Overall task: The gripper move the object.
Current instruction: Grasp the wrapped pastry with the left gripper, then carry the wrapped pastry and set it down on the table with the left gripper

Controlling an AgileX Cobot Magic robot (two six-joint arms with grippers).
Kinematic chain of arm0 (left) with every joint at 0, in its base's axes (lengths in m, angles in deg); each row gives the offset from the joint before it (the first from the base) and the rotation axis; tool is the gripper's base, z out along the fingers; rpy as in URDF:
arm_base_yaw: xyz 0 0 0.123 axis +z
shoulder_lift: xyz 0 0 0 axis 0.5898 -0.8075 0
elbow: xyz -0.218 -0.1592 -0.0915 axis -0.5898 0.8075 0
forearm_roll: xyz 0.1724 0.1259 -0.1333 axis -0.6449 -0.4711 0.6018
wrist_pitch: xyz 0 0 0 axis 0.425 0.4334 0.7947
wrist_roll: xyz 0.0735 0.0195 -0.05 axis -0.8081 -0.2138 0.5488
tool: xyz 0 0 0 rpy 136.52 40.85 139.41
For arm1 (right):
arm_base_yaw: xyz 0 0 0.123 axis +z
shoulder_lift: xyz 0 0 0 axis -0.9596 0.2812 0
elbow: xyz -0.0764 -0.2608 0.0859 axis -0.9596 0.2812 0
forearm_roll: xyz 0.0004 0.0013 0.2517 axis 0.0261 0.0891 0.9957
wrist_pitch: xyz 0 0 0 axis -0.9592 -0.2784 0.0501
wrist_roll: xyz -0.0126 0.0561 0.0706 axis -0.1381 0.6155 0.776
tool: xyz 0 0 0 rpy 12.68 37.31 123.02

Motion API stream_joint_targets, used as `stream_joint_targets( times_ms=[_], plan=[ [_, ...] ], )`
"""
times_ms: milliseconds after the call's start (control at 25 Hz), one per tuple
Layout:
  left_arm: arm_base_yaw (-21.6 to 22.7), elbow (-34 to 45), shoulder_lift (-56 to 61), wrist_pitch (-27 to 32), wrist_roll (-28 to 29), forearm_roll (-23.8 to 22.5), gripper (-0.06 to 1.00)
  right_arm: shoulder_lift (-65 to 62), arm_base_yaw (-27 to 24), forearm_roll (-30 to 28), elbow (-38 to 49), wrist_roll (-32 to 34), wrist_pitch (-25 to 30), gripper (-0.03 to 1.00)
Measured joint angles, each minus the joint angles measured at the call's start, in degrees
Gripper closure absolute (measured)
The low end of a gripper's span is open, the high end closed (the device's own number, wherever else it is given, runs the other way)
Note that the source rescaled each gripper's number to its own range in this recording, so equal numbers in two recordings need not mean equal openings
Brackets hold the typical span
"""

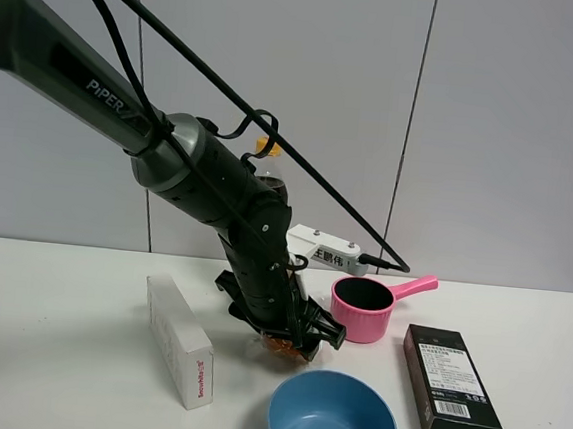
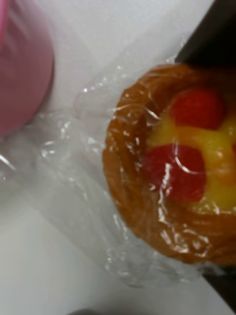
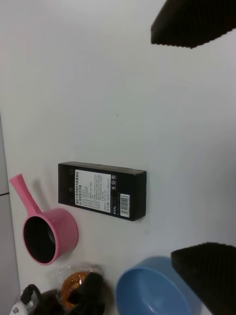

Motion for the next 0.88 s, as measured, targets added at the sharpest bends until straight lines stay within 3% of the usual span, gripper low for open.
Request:
stream_joint_targets(
  times_ms=[120, 240, 600, 880],
  plan=[
    [0.0, 0.0, 0.0, -0.07, 0.0, 0.0, 0.76, 0.0, 0.0, 0.0, 0.0, 0.0, 0.0, -0.03],
    [0.0, 0.0, 0.0, -0.07, 0.0, 0.0, 0.88, 0.0, 0.0, 0.0, 0.0, 0.0, 0.0, -0.03],
    [0.0, 0.0, 1.02, 1.23, 0.0, 0.11, 0.88, 0.0, 0.0, 0.0, 0.0, 0.0, 0.0, -0.03],
    [-1.17, 0.0, 5.48, 6.71, -1.52, 0.16, 0.88, 0.0, 0.0, 0.0, 0.0, 0.0, 0.0, -0.03]
  ],
)
